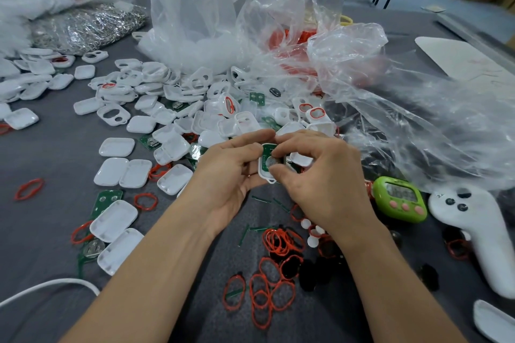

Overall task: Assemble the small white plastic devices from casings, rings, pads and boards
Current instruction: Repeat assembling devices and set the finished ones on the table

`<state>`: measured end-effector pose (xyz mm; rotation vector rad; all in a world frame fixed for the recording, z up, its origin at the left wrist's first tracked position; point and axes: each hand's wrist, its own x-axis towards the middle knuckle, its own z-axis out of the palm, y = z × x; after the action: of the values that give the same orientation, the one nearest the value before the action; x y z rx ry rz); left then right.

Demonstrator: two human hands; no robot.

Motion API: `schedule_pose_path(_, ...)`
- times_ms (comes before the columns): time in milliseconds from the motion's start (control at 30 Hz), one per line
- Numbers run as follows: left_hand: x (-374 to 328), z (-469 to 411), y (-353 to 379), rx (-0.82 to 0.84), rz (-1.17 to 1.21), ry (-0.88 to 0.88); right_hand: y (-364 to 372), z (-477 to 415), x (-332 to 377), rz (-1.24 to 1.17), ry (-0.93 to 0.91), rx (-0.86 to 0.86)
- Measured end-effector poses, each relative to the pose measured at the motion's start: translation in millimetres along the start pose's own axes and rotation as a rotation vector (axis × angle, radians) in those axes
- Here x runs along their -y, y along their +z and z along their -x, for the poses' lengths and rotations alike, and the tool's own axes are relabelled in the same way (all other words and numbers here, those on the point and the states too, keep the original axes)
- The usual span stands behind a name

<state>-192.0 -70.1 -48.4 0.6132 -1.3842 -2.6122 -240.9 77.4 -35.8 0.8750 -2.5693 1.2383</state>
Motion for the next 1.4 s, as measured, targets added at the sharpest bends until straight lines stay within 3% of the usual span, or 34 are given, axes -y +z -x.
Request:
schedule_pose_path(567, 0.9, -1.4, -0.6, 0.003, 0.001, 0.004, 0.1, -1.6, -0.5, -0.057, 0.022, -0.019)
schedule_pose_path(700, 0.9, -2.2, -0.7, 0.011, 0.009, 0.0, -3.3, -1.1, 1.1, -0.173, 0.059, -0.082)
schedule_pose_path(1067, 1.3, -4.4, -0.9, 0.016, 0.024, -0.009, -4.5, -3.5, -3.5, -0.186, 0.159, -0.126)
schedule_pose_path(1400, -1.3, -1.7, -0.5, 0.032, 0.054, -0.018, -3.3, -0.7, 0.9, -0.187, 0.112, -0.035)
